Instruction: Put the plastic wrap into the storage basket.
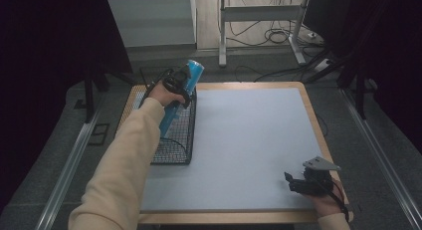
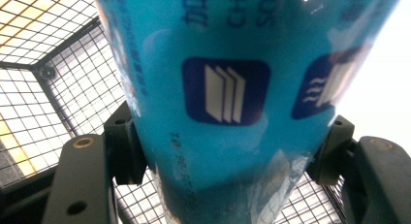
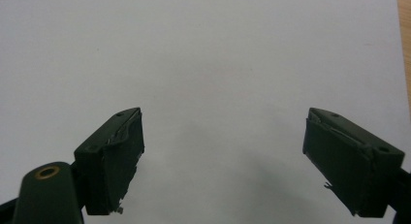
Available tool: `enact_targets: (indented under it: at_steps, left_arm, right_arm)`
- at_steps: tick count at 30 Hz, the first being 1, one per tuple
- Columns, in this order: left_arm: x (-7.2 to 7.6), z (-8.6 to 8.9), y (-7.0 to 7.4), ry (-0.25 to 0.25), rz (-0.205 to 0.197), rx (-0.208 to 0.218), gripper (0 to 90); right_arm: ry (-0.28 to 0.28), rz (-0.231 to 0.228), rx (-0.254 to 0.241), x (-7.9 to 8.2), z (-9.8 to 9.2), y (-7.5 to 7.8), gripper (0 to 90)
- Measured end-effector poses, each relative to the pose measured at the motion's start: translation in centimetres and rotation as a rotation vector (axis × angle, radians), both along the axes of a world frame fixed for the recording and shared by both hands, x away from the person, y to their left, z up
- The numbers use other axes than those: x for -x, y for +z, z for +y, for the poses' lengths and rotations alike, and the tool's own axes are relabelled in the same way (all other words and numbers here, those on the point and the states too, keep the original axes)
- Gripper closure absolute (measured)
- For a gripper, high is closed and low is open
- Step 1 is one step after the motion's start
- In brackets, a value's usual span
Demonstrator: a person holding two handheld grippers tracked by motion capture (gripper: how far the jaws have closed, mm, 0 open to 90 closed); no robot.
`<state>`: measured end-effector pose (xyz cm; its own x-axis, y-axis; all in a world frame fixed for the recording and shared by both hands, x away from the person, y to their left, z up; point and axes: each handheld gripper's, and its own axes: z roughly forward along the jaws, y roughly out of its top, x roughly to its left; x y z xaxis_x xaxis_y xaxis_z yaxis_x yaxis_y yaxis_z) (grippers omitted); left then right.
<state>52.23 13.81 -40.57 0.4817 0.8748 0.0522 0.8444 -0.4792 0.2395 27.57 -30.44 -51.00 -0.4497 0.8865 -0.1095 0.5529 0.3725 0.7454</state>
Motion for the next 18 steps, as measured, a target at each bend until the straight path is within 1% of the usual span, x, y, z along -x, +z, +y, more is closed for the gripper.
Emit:
enact_targets:
  at_steps: [3, 8, 11, 13, 18]
  left_arm:
    - [-0.3, 0.0, -0.4, 0.004, 0.000, 0.002, 31.3]
    - [-0.7, -0.1, -0.8, 0.001, -0.003, -0.009, 31.3]
    - [-0.9, -0.1, -1.1, 0.009, -0.009, -0.006, 31.3]
    - [-1.1, 0.0, -1.3, 0.014, -0.006, -0.004, 31.3]
    - [-1.5, 0.2, -2.0, 0.027, -0.016, -0.027, 31.2]
  right_arm:
    - [-0.003, 0.001, 0.000, 0.0, -0.1, 0.0, 15.0]
    - [0.006, 0.003, -0.001, 0.0, -0.1, -0.1, 15.0]
    - [0.006, 0.005, 0.000, 0.0, -0.1, -0.1, 15.0]
    - [0.005, 0.005, 0.001, 0.0, -0.1, -0.1, 15.0]
    - [0.006, 0.010, -0.001, 0.0, -0.1, -0.1, 14.9]
